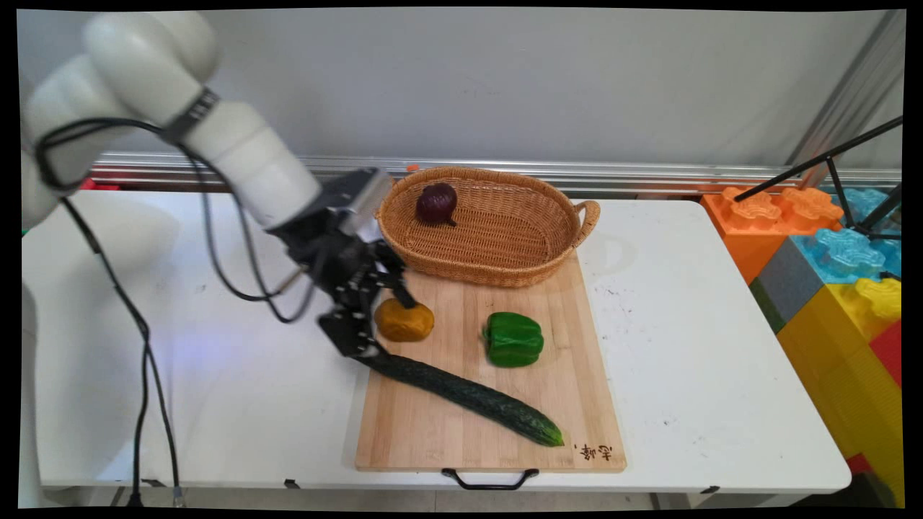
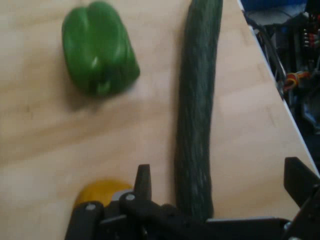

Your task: Pick up the cucumber from the cutting board, then place the picked object in the vegetable basket

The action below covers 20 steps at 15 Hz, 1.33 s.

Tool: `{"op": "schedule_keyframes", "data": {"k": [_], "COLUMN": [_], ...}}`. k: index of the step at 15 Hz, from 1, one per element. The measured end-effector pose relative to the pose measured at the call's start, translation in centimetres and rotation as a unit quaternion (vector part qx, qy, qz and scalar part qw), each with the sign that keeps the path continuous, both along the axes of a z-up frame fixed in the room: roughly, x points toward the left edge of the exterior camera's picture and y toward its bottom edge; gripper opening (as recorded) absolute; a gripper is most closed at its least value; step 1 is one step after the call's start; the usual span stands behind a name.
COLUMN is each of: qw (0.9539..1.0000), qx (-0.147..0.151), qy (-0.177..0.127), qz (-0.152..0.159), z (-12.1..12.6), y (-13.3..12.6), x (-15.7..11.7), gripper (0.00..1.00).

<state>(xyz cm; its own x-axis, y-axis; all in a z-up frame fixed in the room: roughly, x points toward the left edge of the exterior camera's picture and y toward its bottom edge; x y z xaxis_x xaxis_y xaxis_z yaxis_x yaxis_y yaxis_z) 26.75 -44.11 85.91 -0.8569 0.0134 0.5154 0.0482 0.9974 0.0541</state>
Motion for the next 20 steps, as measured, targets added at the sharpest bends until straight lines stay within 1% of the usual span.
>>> {"op": "schedule_keyframes", "data": {"k": [1,4,8,11,14,15,18,20], "qw": [0.9999,0.9984,0.9956,0.9938,0.993,0.9928,0.9924,0.9927], "qx": [-0.005,-0.001,0.001,-0.004,-0.008,-0.009,-0.007,-0.002], "qy": [0.001,-0.007,-0.02,-0.03,-0.036,-0.038,-0.042,-0.043], "qz": [-0.015,-0.056,-0.091,-0.107,-0.112,-0.113,-0.116,-0.113], "z": [-0.6,-2.9,-5.5,-7.1,-8.1,-8.4,-8.7,-8.4], "y": [-0.3,-0.5,-0.8,-1.2,-1.6,-1.7,-1.8,-1.9], "x": [-1.4,-4.2,-6.4,-7.6,-8.5,-8.8,-9.4,-9.5], "gripper": [1.0,1.0,1.0,1.0,1.0,0.0,0.0,0.0]}}
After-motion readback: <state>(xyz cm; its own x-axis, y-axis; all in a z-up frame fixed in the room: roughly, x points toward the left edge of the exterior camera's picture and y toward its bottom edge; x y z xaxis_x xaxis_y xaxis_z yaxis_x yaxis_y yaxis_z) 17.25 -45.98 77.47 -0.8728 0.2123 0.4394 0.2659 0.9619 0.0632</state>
